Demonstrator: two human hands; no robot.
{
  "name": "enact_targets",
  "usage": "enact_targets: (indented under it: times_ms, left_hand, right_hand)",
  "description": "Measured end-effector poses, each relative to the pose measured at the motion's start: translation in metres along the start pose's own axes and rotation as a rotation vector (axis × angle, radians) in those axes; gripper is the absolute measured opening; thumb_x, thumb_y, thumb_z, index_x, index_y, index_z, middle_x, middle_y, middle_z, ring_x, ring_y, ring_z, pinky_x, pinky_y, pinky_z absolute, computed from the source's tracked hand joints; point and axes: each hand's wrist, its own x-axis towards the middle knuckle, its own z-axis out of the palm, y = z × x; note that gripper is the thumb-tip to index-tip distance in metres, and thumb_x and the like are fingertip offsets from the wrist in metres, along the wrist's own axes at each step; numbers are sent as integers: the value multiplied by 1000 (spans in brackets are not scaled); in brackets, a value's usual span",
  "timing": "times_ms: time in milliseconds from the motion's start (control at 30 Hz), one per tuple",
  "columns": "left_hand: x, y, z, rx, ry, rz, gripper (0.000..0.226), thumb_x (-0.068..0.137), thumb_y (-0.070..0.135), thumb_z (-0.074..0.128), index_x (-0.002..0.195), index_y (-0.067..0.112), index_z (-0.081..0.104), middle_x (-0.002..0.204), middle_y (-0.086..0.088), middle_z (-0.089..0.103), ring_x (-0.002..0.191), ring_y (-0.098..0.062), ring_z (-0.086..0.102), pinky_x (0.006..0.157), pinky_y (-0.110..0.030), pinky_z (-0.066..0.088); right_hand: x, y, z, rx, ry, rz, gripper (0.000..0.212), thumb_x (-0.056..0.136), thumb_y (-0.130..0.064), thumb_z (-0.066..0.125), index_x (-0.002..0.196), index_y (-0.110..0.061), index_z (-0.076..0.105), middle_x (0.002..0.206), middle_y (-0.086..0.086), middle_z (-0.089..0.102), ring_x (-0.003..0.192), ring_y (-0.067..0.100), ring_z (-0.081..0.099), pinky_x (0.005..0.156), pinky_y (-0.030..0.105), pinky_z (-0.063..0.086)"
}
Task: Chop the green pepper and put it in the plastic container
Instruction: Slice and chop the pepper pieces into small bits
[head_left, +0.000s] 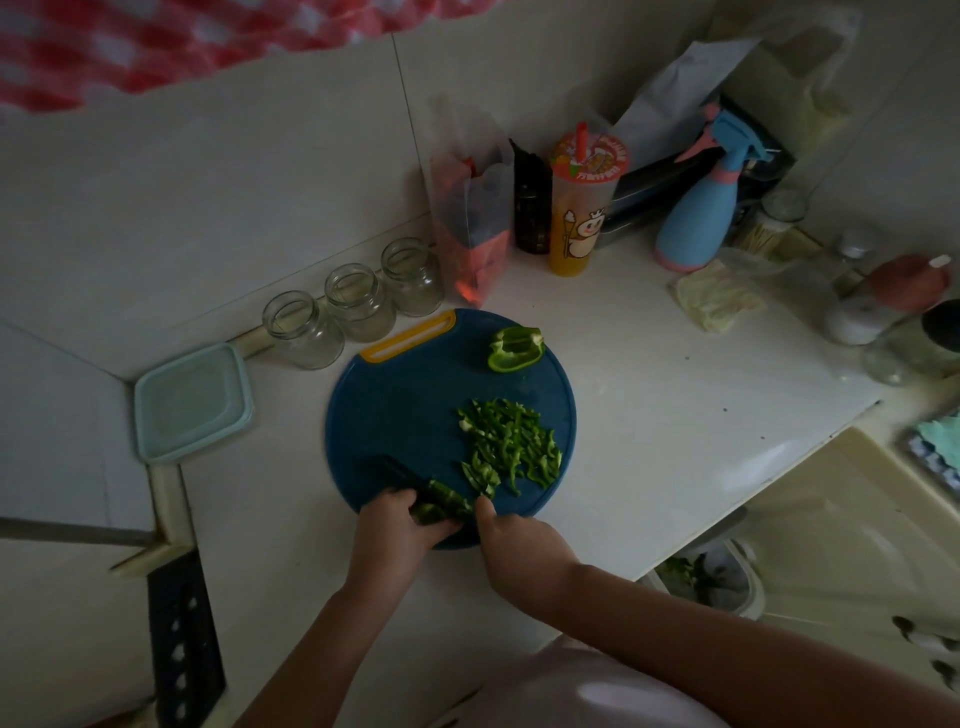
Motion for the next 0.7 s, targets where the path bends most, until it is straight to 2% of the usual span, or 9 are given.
enact_targets:
  times_ms: [100,200,300,367,500,600,700]
  left_hand:
    - [2,-4,1,6,-12,-33,39,62,27,86,54,15,49,63,1,52,55,-7,49,45,-13,29]
    - [2,-6,2,20,-12,-52,37,64,25,84,56,13,50,66,-1,52,61,-15,52,46,-16,27]
    - [0,-8,3,19,15,-39,45,65,24,82,52,19,40,64,0,46,59,-15,48,46,-17,25]
    - [0,-10,4,22,23,-27,39,66,25,81,55,15,45,68,-2,49,61,-16,49,47,-16,26]
    - [-2,-12,6,-2,34,19,26,67,24,81,79,6,67,78,-5,57,69,-16,55,50,-14,31]
    - [-7,-11,5,-40,92,31,44,64,23,85,103,9,71,87,-7,63,75,-13,56,58,-10,32]
    - [-10,-12,6,-78,123,33,58,64,19,85,117,10,65,104,-10,63,89,-17,60,75,-16,39]
  right_hand:
    - [-3,-6,0,-10,-6,6,41,89,1,36,129,-7,30,75,10,53,66,28,46,61,35,36]
    - [-3,-12,2,-11,-1,21,41,91,0,35,132,-7,29,100,17,63,79,36,59,64,36,37]
    - [3,-19,5,-6,12,41,40,93,-2,34,132,-7,30,106,17,62,92,37,63,68,38,41]
    - [8,-21,6,-5,17,50,38,94,-3,33,131,-7,30,107,16,63,93,37,63,68,38,42]
    - [13,-22,9,16,36,84,38,94,-4,33,131,-6,29,108,17,63,96,36,63,74,40,47]
    - [16,-13,10,173,71,140,34,94,-6,36,128,-3,31,107,21,62,96,37,61,68,37,41]
    - [11,3,7,322,130,144,26,99,-16,37,121,-2,35,100,24,62,89,39,61,63,34,37]
